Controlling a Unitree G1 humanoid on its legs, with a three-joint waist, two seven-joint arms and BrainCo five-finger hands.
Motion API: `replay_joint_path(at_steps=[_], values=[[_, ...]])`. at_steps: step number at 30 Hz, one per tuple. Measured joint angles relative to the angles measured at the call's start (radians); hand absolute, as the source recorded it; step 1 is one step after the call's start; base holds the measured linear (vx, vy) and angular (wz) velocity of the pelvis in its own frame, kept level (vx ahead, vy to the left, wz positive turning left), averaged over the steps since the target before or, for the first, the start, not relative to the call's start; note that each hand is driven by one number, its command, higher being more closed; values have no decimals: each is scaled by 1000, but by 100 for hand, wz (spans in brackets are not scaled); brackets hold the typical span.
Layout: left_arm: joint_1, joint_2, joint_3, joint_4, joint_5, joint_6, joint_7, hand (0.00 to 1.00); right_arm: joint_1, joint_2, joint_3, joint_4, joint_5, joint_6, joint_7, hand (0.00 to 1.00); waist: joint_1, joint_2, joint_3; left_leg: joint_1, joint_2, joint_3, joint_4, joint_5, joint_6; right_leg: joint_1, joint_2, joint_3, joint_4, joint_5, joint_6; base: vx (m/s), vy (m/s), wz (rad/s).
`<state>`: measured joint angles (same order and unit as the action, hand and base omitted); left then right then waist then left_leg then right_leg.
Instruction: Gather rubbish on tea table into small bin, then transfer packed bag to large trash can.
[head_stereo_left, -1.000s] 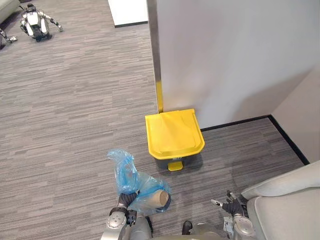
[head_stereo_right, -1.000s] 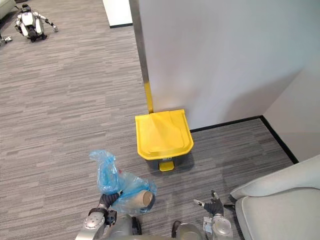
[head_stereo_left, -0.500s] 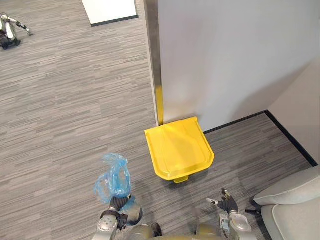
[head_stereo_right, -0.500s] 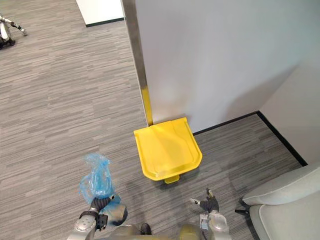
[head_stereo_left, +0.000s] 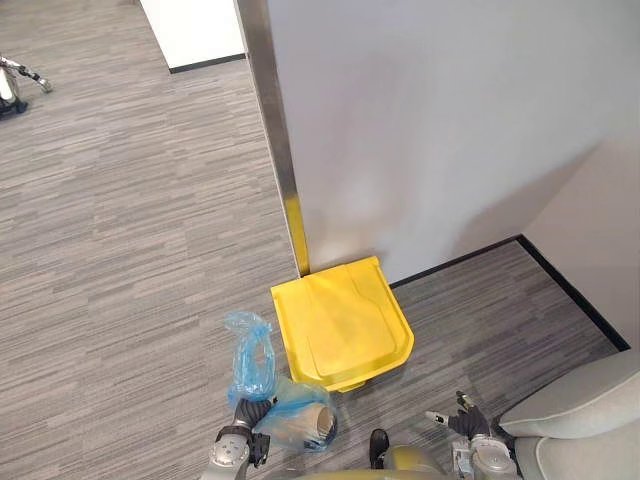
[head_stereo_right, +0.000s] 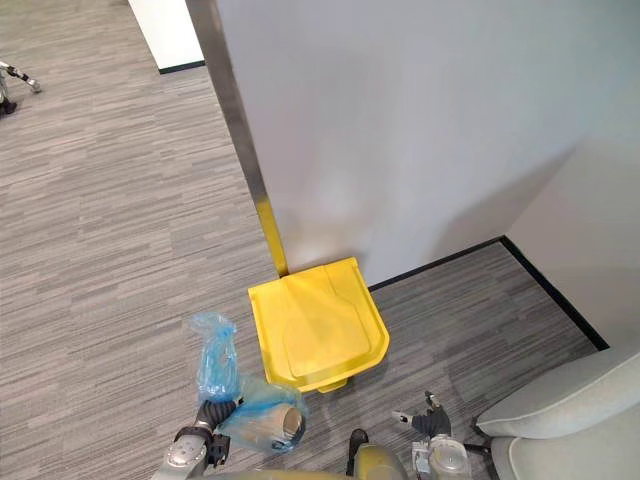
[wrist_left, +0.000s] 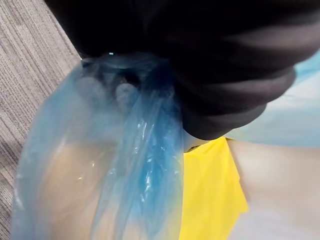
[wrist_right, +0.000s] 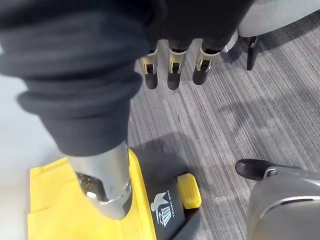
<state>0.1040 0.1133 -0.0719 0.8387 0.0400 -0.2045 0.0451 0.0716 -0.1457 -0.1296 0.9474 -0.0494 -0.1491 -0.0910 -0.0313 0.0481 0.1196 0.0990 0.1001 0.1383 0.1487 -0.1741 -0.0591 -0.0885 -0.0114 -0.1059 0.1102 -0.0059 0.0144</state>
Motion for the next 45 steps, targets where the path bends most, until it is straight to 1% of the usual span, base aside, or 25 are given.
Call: replay_joint_path(at_steps=[4, 7, 10, 12, 14, 18, 23, 25, 27, 29, 31, 33, 38, 40, 43, 45], values=[[0, 9, 0, 13, 0, 0, 1, 100, 5, 8, 0, 17, 0, 0, 0, 0, 12, -5, -3, -4, -18, -4, -2, 6, 8, 55, -5, -2, -122, 77, 6, -44, 62, 4], [1, 20, 0, 36, 0, 2, 4, 100, 8, 18, 0, 19, 0, 0, 0, 0, 18, -13, -7, -5, -28, -14, -8, 11, 14, 79, -10, -4, -179, 116, 7, -79, 37, 5], [13, 25, 0, 36, 0, 2, 5, 100, 6, 20, 0, 20, 0, 0, 0, 0, 20, -16, -9, -3, -28, -34, -29, 12, 14, 90, -8, -16, -209, 141, 4, -99, -2, 14], [14, 30, 1, 37, 0, 2, 7, 100, 6, 20, -1, 20, 1, 0, 0, 0, 20, -17, -9, 5, -26, -55, -59, 11, 14, 89, -6, -32, -210, 146, 5, -129, -15, 22], [18, 31, 2, 39, 0, 3, 14, 100, 6, 21, -1, 20, 0, 0, 0, 0, 26, -24, -8, 12, -28, -57, -78, 13, 13, 88, -8, -30, -214, 157, 3, -162, -11, 0], [26, 30, 3, 38, 0, 3, 22, 100, 16, 20, -1, 20, 1, 0, -1, 0, 22, -34, -12, 10, -29, -60, -78, 9, 8, 85, -16, -29, -215, 156, 5, -106, -11, -2], [23, 23, 3, 36, -1, 3, 21, 100, 57, 21, -26, 20, 3, 2, -2, 0, 13, -37, -12, -13, -30, -115, -82, 9, 7, 81, -24, -65, -214, 146, 10, -31, -6, 25], [23, 15, 3, 35, -1, 3, 21, 100, 57, 19, -39, 20, 9, 2, -5, 0, 13, -37, -12, -21, -32, -144, -90, 15, -2, 81, -22, -93, -214, 137, 7, 46, -8, 33], [22, 12, 2, 35, -1, 3, 21, 100, 52, 20, -39, 20, 10, 1, -9, 0, 14, -36, -13, -24, -30, -168, -105, 35, -10, 84, -21, -119, -210, 127, 5, 72, -8, 38], [21, 13, 2, 35, -1, 3, 21, 100, 47, 20, -45, 20, 10, 1, -14, 0, 14, -34, -15, -27, -29, -194, -121, 59, -3, 90, -22, -149, -209, 117, 12, 113, -5, 49], [23, 14, 1, 34, 0, 3, 21, 100, 45, 20, -64, 20, 10, 1, -16, 0, 14, -33, -17, -20, -28, -210, -134, 74, -9, 104, -20, -174, -209, 115, 10, 124, 5, 42], [23, 20, 1, 34, 0, 3, 21, 100, 31, 20, -68, 20, 10, 1, -16, 0, 22, -36, -19, -16, -30, -204, -139, 79, -11, 109, -21, -174, -209, 114, 8, 101, 23, 14], [30, 48, 2, 34, 0, 3, 22, 100, -21, 21, -66, 19, 9, -1, -16, 0, 24, -39, -21, 3, -36, -159, -137, 79, -11, 120, -26, -142, -209, 114, 8, 34, 46, -10], [28, 60, 3, 34, 1, 3, 22, 100, -25, 21, -65, 19, 9, -1, -17, 0, 22, -41, -22, 4, -36, -157, -137, 79, -11, 119, -27, -139, -209, 114, 8, -25, 23, -9], [25, 62, 5, 34, 0, 2, 22, 100, -27, 21, -64, 19, 9, 0, -18, 0, 21, -42, -22, 6, -35, -148, -137, 78, -10, 117, -25, -133, -209, 114, 9, -65, 5, -7], [26, 57, 5, 34, 0, 2, 22, 100, -34, 21, -60, 20, 9, 1, -19, 0, 20, -41, -22, 7, -31, -127, -139, 72, -1, 109, -23, -120, -209, 114, 9, -107, 8, -25]])
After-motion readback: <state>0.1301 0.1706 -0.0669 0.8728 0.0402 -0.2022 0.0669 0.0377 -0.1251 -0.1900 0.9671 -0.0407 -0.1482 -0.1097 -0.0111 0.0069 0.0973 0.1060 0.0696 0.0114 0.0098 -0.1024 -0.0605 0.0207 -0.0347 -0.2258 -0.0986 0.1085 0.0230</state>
